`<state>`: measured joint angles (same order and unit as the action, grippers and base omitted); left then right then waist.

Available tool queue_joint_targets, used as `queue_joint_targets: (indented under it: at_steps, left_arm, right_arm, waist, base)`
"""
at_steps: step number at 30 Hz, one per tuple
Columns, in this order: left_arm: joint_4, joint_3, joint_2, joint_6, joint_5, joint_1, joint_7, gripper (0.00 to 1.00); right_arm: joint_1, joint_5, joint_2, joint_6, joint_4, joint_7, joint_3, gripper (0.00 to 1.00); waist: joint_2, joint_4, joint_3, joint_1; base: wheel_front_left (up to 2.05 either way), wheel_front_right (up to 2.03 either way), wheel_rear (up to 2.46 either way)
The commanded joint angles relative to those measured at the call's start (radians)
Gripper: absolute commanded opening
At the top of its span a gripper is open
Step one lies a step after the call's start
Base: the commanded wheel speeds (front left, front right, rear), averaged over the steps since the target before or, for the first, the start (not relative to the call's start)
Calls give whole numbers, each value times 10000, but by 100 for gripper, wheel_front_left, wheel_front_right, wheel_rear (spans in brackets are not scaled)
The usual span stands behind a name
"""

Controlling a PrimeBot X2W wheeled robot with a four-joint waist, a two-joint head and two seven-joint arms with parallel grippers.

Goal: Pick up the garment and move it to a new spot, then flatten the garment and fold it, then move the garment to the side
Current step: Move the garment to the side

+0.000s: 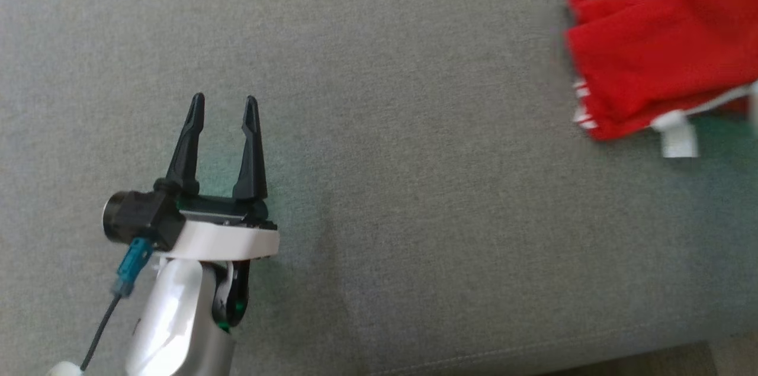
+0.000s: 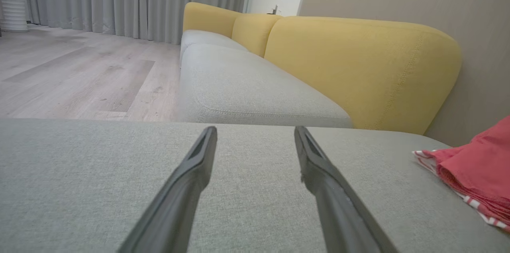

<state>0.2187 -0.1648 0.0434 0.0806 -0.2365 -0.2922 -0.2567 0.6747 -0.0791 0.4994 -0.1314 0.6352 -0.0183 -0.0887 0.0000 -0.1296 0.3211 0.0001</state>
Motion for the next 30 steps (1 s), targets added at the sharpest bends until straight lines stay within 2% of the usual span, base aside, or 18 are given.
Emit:
queue_joint_targets:
  at_steps: [1, 5, 8, 20, 21, 22, 30]
  left_arm:
    - [-290, 316, 68, 30, 91, -353, -51, 100]
    - [-286, 387, 68, 82, 151, -451, -51, 100]
    - [-285, 450, 68, 129, 175, -542, -51, 100]
    - [-261, 512, 68, 209, 235, -706, -51, 100]
    - [-246, 523, 68, 214, 239, -702, -51, 100]
    - [-230, 531, 68, 219, 239, -694, -51, 100]
    - [-127, 541, 68, 212, 116, -560, -51, 100]
  right_arm:
    - [215, -47, 640, 7, -256, -7, 24, 0]
    - [287, 83, 1285, 7, -8, 47, 494, 0]
    - [380, 171, 1526, 7, 198, 157, 834, 0]
    - [449, 148, 1348, 7, 155, 299, 1268, 0]
    - [438, 170, 1274, 7, 127, 287, 1358, 13]
    - [425, 162, 1205, 7, 100, 251, 1450, 100]
    - [340, 151, 421, 7, -756, 693, 1781, 100]
  waist:
    - [0, 86, 142, -1]
    - [0, 179, 367, -1]
    - [0, 239, 535, -1]
    - [0, 282, 806, -1]
    - [0, 273, 794, -1]
    - [0, 266, 773, -1]
    - [0, 188, 287, -1]
  base:
    - [0, 0, 0]
    - [0, 0, 0]
    - [0, 0, 0]
    - [0, 0, 0]
    - [0, 0, 0]
    - [0, 0, 0]
    - [0, 0, 0]
